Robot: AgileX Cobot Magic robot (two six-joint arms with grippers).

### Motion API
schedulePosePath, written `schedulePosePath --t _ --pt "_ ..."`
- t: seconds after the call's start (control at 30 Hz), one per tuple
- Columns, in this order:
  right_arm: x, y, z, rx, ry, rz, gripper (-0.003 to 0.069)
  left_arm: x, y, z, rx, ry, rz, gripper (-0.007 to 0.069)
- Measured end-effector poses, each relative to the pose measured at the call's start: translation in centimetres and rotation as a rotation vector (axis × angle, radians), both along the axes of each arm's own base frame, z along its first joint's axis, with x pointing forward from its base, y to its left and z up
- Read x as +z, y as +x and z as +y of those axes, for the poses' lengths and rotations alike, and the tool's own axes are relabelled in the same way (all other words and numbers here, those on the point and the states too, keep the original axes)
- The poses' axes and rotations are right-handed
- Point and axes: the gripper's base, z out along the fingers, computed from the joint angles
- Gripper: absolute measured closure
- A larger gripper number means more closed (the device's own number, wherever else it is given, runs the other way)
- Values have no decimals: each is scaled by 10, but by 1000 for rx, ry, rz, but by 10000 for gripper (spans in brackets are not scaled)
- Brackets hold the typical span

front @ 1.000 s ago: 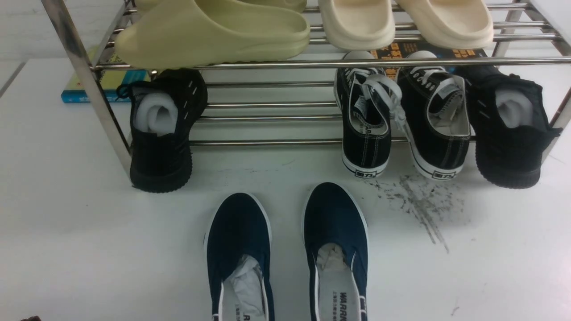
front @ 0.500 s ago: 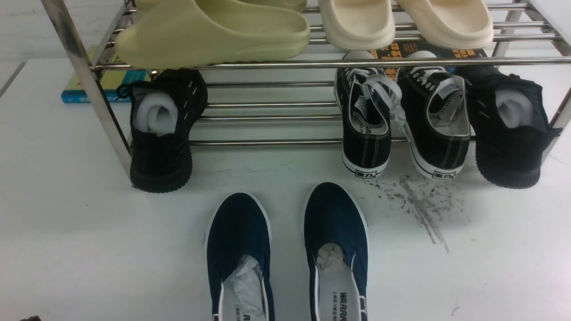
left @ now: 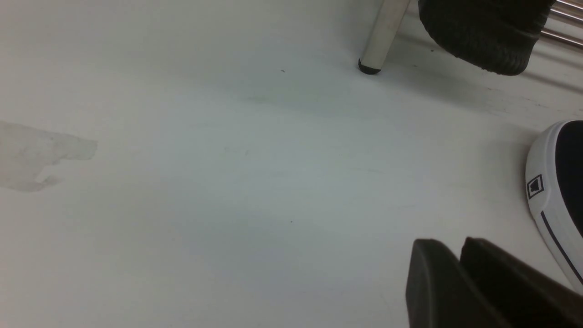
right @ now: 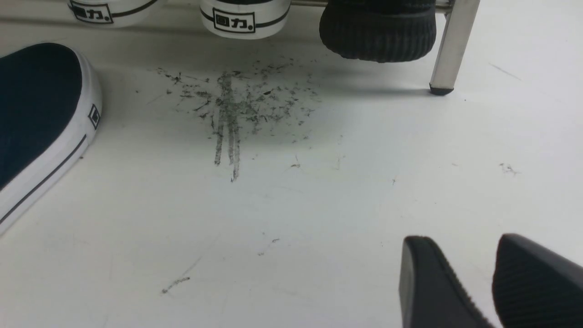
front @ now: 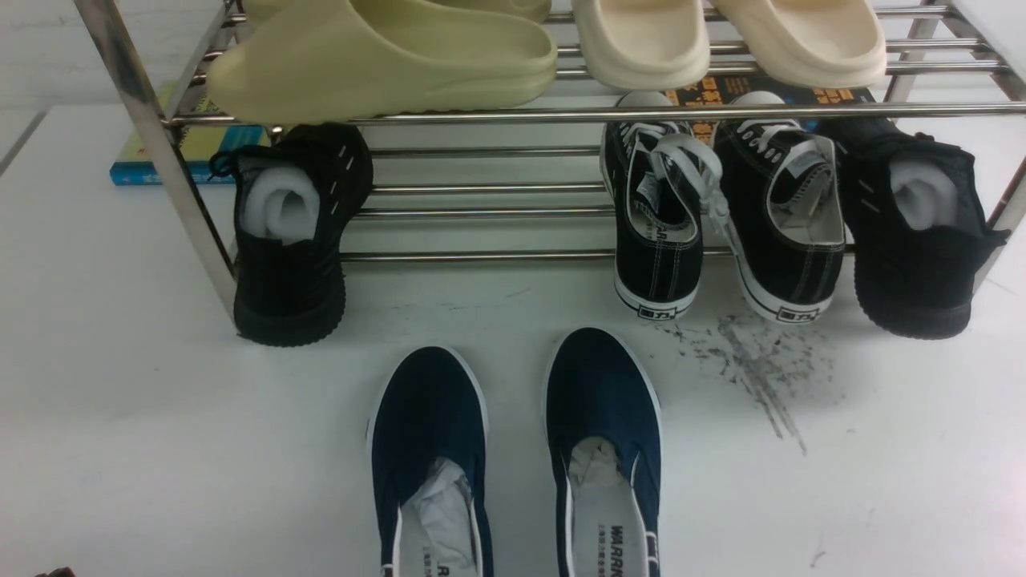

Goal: Take the shoes off the shelf with your hand on the white table.

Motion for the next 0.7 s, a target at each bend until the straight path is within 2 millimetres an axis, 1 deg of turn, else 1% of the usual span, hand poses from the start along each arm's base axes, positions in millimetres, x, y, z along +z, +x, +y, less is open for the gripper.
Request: schedulePosePath --t 0.7 --pt "0 0 0 0 0 0 419 0 0 0 0 -1 0 484"
